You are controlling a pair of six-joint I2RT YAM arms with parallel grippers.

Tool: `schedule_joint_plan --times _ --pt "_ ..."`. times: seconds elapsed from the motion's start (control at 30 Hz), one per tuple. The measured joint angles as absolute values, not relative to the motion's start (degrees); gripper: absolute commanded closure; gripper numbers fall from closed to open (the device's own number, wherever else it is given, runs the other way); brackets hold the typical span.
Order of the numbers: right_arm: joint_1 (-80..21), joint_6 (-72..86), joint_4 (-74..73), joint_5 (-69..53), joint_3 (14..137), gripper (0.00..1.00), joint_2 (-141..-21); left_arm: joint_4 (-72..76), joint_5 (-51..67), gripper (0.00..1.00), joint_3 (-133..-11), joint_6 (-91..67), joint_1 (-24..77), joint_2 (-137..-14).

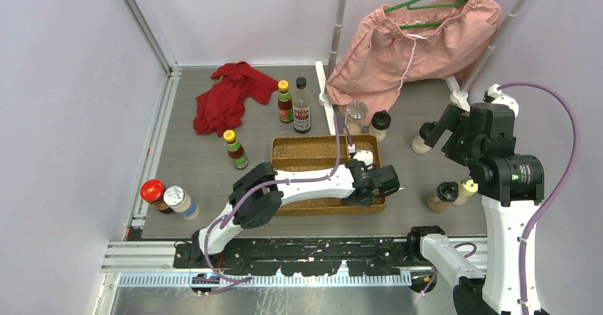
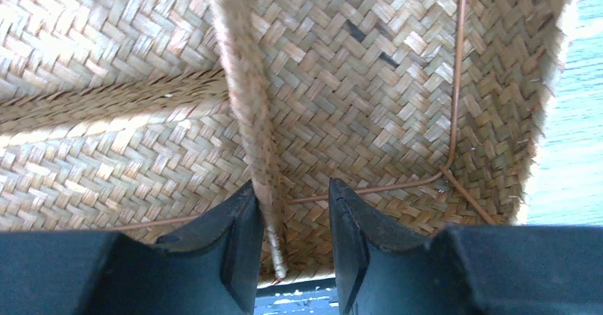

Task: Organize the condiment bottles
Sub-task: Place the storage box at the center of the board, then pick up the bottle from the center of the board.

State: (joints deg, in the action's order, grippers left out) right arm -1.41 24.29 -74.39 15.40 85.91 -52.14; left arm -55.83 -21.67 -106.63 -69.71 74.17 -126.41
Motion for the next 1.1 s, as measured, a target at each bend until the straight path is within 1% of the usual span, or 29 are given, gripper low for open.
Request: schedule_joint_plan --times 0.07,0.13,0.2,0.27,0.3,0.37,0.4,0.43,0.63,0.77,0.83,0.9,0.97,1.03,1.1 --pt "-1.41 24.32 -74.17 15.18 85.47 0.00 -52.12 -54.24 -21.41 0.59 -106.15 -67.66 74.17 -126.39" --pt "-1.41 24.32 -74.11 14.90 85.10 0.00 -52.12 -52.75 -21.37 0.50 -105.06 -65.39 74.17 -126.02" --pt "-1.41 24.32 -73.84 14.72 84.60 0.00 -52.12 -51.70 -21.47 0.47 -103.85 -62.65 74.30 -125.16" --pt "-1.41 24.32 -73.78 14.61 84.33 0.00 -52.12 -51.11 -21.89 0.21 -102.94 -60.62 74.65 -123.76" --pt "-1.41 24.29 -73.78 14.52 84.27 0.00 -52.12 -51.00 -22.20 0.18 -102.61 -59.13 74.96 -122.76" --pt "-1.41 24.32 -73.71 14.41 84.12 0.00 -52.16 -50.61 -23.35 0.15 -102.39 -56.47 76.01 -120.18" --pt "-1.41 24.32 -73.69 14.33 83.94 0.00 -52.16 -50.30 -24.34 0.04 -102.39 -54.92 76.75 -118.63" --pt "-1.41 24.32 -73.69 14.24 83.83 0.00 -52.16 -50.15 -25.19 0.01 -102.50 -53.56 77.43 -117.32" --pt "-1.41 24.32 -72.47 12.86 82.21 0.00 -52.77 -50.70 -31.92 0.00 -107.35 -45.32 80.90 -110.61" --pt "-1.41 24.32 -70.89 10.44 79.48 0.00 -53.54 -50.17 -34.15 0.00 -104.64 -41.50 78.30 -103.35" --pt "-1.41 24.16 -70.13 8.19 78.26 0.01 -54.52 -47.48 -30.98 0.00 -97.60 -40.56 72.47 -95.96" --pt "-1.87 23.94 -69.41 5.61 77.78 0.04 -55.99 -44.82 -27.62 0.00 -90.30 -39.72 63.96 -88.51" --pt "-3.40 23.86 -67.57 3.25 77.80 0.04 -58.11 -42.65 -26.39 0.00 -83.70 -38.35 55.22 -81.67" --pt "-6.26 23.86 -65.87 1.96 78.15 0.04 -60.40 -43.44 -27.16 0.00 -81.12 -36.47 48.97 -76.93" --pt "-10.61 23.59 -64.90 2.04 79.83 0.04 -63.46 -43.94 -27.97 0.00 -82.19 -34.28 46.85 -75.29"
